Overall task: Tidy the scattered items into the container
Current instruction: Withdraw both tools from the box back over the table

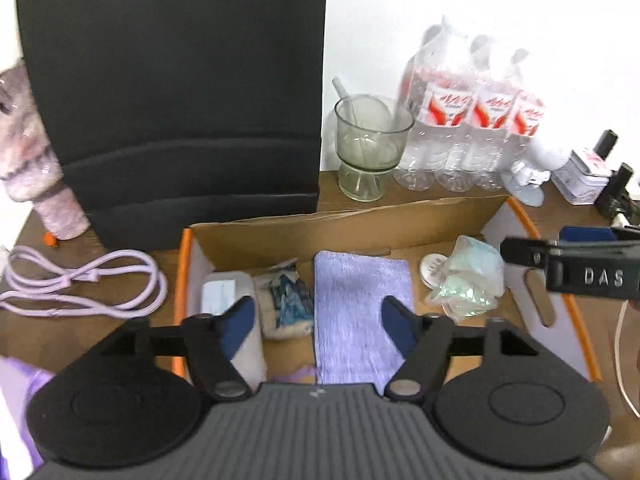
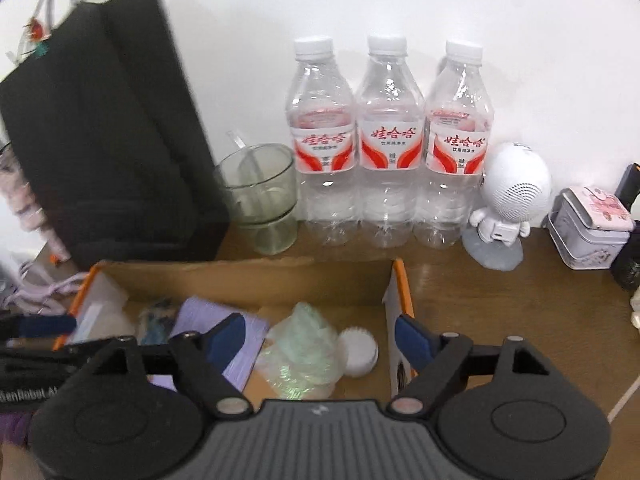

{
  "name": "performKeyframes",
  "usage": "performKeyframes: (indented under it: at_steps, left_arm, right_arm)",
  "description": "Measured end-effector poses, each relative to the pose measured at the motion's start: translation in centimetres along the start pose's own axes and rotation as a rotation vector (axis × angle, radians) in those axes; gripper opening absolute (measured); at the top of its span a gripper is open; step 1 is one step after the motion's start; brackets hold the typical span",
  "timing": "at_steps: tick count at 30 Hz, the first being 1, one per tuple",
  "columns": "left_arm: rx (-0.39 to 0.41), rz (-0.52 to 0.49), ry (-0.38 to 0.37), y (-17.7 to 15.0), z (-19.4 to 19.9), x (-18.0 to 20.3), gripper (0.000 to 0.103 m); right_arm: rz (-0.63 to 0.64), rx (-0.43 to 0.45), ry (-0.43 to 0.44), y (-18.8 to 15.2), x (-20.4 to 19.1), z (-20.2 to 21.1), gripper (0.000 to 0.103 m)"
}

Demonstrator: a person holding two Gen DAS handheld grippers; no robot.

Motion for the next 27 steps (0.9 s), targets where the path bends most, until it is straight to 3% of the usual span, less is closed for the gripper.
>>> performKeyframes:
  at_steps: [6,7,9,12,15,18,22,27]
  left_arm:
    - [0.084,-0.002,0.013,-1.3,6.9,0.5,0.089]
    - [0.115,0.007,0.017,-1.9,7.9,0.6,0.096]
    - [0.226,0.018,0.021,-3.7,10.0,0.8,0.099]
    - [0.502,0.048,0.027,-7.3,13.3,0.6,0.101]
    - [0.642,0.069,0.008,-11.1,15.1,0.5,0.101]
    - [0.662,0.073,0.019,-13.7,15.9,0.5,0.101]
    - [0.691,0.04,0.036,-15.5,17.3,0.6,0.102]
    - [0.679,0.066,0.027,-19.1,18.8,0.5,0.103]
  right_arm:
    - [0.034,-0.002,0.017,-1.3,-1.2,5.5,0.086]
    - [0.033,0.013,0.017,-1.7,-1.4,6.5,0.087]
    - [0.032,0.063,0.032,-2.8,-2.0,8.3,0.088]
    - [0.014,0.27,0.05,-6.1,-2.2,10.9,0.088]
    - [0.026,0.552,0.03,-11.0,-2.1,13.1,0.091]
    - [0.059,0.623,-0.028,-14.4,-2.4,13.7,0.092]
    - [0.093,0.637,-0.048,-16.2,-2.8,14.9,0.092]
    - [0.094,0.618,-0.035,-19.1,-3.8,17.8,0.092]
Point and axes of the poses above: each gripper's, at about its wrist camera, not at the fingertips, and z roughly against the way its jaws point, x to its right, y to its top, the point moved 2 cm from there along -z, roughly the way its jaws point, and after that the axes turned 5 degrees about z, right-handed, at the moved point
